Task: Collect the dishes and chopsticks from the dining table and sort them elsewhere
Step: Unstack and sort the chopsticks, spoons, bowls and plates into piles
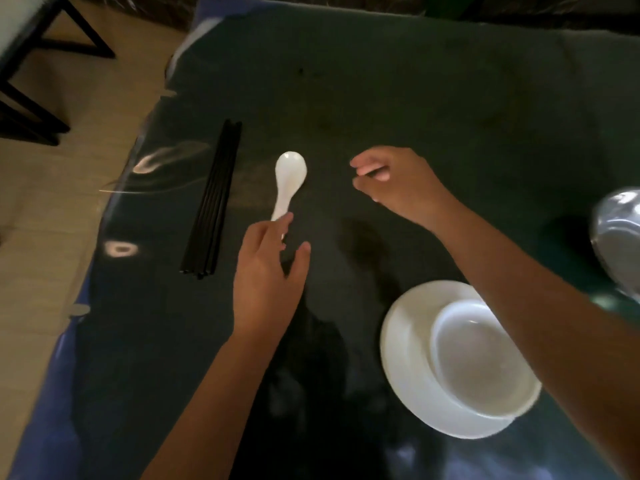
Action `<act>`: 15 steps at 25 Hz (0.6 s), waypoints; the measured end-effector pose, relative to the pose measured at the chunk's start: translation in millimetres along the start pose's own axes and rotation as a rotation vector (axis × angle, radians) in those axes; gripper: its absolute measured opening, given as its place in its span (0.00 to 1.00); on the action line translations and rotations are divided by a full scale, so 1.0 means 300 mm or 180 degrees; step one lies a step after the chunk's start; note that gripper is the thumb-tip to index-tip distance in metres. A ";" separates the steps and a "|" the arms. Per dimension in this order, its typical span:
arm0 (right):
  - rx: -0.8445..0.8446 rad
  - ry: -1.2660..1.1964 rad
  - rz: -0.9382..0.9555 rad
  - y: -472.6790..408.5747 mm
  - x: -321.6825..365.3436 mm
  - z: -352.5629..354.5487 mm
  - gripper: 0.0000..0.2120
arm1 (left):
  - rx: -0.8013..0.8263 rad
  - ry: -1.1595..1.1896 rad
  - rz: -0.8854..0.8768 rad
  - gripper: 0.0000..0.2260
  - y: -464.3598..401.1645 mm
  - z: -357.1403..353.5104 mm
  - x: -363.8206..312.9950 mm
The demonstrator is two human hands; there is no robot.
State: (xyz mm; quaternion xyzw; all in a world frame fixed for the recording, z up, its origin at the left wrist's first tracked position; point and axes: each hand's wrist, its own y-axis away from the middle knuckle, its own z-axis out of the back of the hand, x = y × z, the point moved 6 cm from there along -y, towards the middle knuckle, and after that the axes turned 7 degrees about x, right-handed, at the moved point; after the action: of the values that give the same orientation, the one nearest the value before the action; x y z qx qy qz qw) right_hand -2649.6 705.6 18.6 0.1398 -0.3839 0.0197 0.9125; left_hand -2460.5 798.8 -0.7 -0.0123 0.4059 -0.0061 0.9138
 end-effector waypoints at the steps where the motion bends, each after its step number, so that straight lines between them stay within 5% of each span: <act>1: -0.0133 0.0239 0.0134 0.108 -0.025 0.041 0.13 | 0.0211 0.0043 -0.0317 0.20 0.057 -0.018 -0.054; 7: -0.0825 0.1111 -0.0234 0.704 -0.233 0.104 0.18 | 0.1713 -0.0777 -0.1309 0.36 0.385 -0.230 -0.278; 11: -0.0665 0.0940 -0.0547 0.819 -0.312 0.022 0.21 | 0.1863 -0.0929 -0.1538 0.35 0.424 -0.309 -0.291; 15: -0.0994 -0.0262 -0.0871 0.848 -0.394 0.008 0.15 | 0.1765 -0.0798 -0.1513 0.25 0.422 -0.328 -0.287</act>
State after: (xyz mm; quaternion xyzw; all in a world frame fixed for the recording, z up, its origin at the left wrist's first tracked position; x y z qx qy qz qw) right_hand -2770.9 957.7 -2.2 0.0481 -0.3966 -0.1699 0.9009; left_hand -2591.2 925.4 -6.3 0.1409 0.2599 -0.3256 0.8981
